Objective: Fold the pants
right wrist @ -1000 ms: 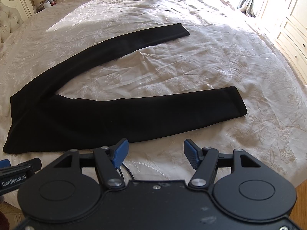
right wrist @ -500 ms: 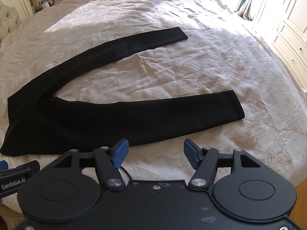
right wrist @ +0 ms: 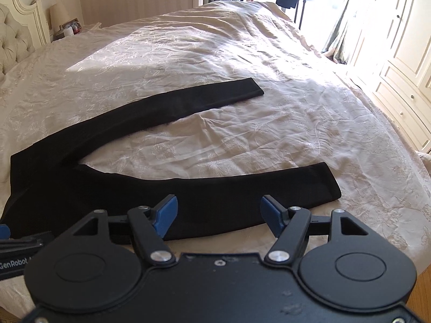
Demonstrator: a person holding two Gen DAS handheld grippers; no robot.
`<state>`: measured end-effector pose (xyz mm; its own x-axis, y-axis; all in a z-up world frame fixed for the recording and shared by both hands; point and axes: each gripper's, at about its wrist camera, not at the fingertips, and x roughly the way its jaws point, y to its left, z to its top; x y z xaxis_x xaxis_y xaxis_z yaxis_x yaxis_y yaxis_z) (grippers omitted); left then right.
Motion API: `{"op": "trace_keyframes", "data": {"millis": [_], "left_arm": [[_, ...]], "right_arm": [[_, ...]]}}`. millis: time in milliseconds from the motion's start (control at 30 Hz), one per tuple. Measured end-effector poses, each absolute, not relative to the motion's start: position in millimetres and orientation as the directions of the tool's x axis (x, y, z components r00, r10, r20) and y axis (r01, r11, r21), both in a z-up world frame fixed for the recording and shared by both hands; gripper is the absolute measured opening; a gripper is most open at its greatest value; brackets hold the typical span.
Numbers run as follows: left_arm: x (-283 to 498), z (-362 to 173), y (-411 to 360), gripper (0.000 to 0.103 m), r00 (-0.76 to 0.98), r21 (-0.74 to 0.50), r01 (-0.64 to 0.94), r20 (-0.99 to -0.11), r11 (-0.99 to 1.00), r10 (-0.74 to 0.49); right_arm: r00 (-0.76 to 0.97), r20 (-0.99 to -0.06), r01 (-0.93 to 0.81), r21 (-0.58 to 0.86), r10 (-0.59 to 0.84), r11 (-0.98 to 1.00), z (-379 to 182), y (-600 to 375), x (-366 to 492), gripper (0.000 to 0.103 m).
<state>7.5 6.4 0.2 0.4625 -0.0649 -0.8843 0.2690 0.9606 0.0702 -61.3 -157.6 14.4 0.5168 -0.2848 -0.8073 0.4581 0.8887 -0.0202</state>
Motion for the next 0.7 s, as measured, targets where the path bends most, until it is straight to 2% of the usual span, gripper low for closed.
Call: {"op": "trace_keyframes", "data": {"millis": [167,333,433,500,600,700], "left_arm": [[15.0,3.2,13.4,0.081,0.497,0.072,0.289,-0.864,0.954,-0.086],[29.4,-4.5,19.5,0.081,0.463,0.03,0.276,-0.88,0.961,-0.105],[42.7,-14.9,21.3,0.08,0.4,0.003,0.246,-0.911,0.969,-0.098],[49.7,-21.8,21.2,0.073,0.381,-0.002,0.227,-0.92,0.974,-0.091],[63.2,-28.4,18.0,0.072,0.373,0.023,0.178,-0.927,0.984,-0.046],[79.4,-27.6,13.8,0.071,0.365,0.033,0.125,-0.931,0.992,-0.015]], "right_arm": [[0.479,-0.863,0.428,0.067,-0.164,0.901,3.7,-154.1,-52.3,0.069],[0.464,-0.871,0.437,0.068,-0.161,0.897,-3.7,-152.4,-53.4,0.069],[0.426,-0.889,0.431,0.037,-0.167,0.901,-11.1,-156.9,-47.7,0.057],[0.396,-0.907,0.411,0.039,-0.14,0.911,-18.2,-165.0,-39.4,0.047],[0.382,-0.921,0.375,0.078,-0.077,0.924,-28.1,-181.8,-24.6,0.04],[0.386,-0.922,0.316,0.099,-0.033,0.944,-34.9,-200.6,-3.1,0.04]]}}
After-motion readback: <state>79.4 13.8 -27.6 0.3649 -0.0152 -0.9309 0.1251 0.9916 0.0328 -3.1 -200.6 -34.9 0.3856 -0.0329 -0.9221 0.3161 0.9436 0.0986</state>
